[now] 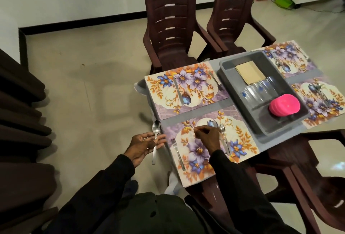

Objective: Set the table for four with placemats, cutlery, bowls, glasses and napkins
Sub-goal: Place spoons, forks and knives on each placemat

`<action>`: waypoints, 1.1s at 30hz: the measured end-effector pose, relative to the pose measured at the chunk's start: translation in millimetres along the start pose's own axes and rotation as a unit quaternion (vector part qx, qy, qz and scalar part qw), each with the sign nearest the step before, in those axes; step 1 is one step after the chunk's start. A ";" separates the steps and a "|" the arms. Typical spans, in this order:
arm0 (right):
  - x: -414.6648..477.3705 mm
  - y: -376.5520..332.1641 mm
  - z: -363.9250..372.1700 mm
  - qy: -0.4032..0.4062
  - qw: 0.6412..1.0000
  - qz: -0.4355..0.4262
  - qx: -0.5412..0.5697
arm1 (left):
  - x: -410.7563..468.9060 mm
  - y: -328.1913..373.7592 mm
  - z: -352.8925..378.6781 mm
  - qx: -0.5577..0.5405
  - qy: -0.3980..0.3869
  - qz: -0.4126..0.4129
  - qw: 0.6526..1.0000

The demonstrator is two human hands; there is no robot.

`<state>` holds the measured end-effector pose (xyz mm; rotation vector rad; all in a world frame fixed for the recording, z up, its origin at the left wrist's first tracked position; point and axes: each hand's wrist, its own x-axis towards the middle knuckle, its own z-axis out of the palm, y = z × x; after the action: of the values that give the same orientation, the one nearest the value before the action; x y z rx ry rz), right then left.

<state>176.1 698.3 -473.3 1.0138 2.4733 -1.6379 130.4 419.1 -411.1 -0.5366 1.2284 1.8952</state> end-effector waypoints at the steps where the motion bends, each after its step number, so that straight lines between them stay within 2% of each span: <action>1: -7.2 -14.0 19.1 -0.018 0.999 -0.007 0.026 | -0.9 9.3 -9.5 0.004 -0.007 0.003 1.000; 5: -27.8 -71.8 99.7 -0.082 0.993 -0.041 0.070 | -3.7 51.2 -49.9 0.034 -0.030 0.006 0.999; 10: -38.8 -141.3 177.6 -0.131 0.987 -0.082 0.039 | -5.9 96.5 -95.3 0.046 -0.043 -0.006 0.998; 19: -8.9 -200.6 238.6 -0.151 0.986 -0.074 -0.013 | 8.2 156.9 -126.5 0.067 -0.066 -0.002 0.996; 23: 20.6 -216.6 251.9 -0.103 0.992 -0.067 0.008 | 33.6 186.5 -131.3 0.105 -0.070 0.001 0.992; 28: 80.1 -230.9 251.9 -0.014 0.994 -0.034 0.101 | 85.1 232.7 -126.4 0.174 -0.088 -0.026 0.980; 33: 143.8 -249.6 231.5 0.036 0.959 0.034 0.278 | 144.6 289.8 -99.9 0.247 -0.120 -0.058 0.960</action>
<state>-142.9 518.8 -422.6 1.1958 2.0131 -2.3762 -194.8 325.0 -395.2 -0.1025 1.4052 1.4313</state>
